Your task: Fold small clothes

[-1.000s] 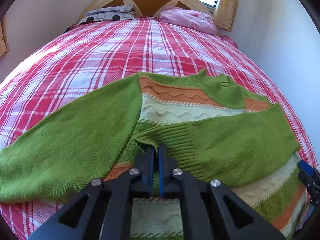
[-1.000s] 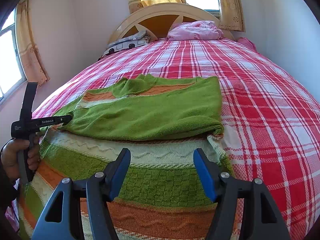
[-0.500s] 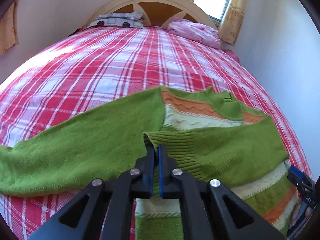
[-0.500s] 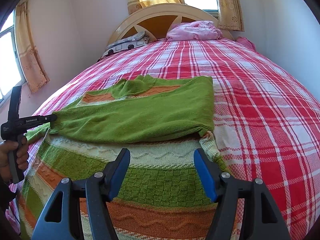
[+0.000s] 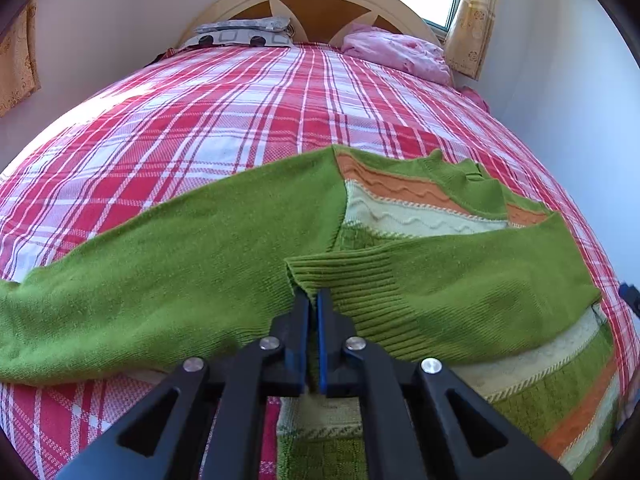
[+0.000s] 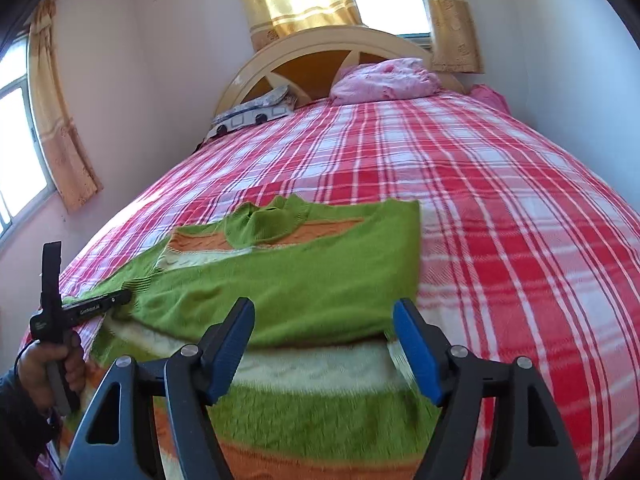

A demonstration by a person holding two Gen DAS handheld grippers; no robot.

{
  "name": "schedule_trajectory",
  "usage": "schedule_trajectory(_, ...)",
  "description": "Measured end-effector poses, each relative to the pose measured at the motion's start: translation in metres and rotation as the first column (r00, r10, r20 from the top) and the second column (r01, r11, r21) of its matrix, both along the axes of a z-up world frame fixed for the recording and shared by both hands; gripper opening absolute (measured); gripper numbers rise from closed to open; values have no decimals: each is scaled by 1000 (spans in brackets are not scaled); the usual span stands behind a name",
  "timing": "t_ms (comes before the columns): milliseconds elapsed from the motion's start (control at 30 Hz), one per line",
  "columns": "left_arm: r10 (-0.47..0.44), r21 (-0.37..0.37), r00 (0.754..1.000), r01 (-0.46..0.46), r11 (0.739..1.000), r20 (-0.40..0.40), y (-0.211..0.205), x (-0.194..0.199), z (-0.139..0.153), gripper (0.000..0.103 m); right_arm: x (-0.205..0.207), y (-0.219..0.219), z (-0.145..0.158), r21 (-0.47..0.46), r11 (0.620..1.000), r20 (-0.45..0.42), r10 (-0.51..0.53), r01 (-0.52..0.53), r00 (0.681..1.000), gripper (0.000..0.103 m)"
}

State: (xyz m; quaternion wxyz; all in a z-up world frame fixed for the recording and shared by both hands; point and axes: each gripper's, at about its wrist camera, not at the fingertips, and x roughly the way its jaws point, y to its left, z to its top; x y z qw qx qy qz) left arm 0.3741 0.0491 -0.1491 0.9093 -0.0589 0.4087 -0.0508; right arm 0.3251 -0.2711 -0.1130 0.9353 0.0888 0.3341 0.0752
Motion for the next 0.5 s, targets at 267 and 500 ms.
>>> schedule_trajectory(267, -1, -35, 1000, 1, 999, 6, 3, -3, -1, 15, 31, 10, -43, -66, 997, -219, 31, -47, 975, 73)
schedule_trajectory(500, -37, -49, 999, 39, 998, 36, -1, -9, 3, 41, 21, 43, -18, -180, 982, -195, 20, -56, 981, 73)
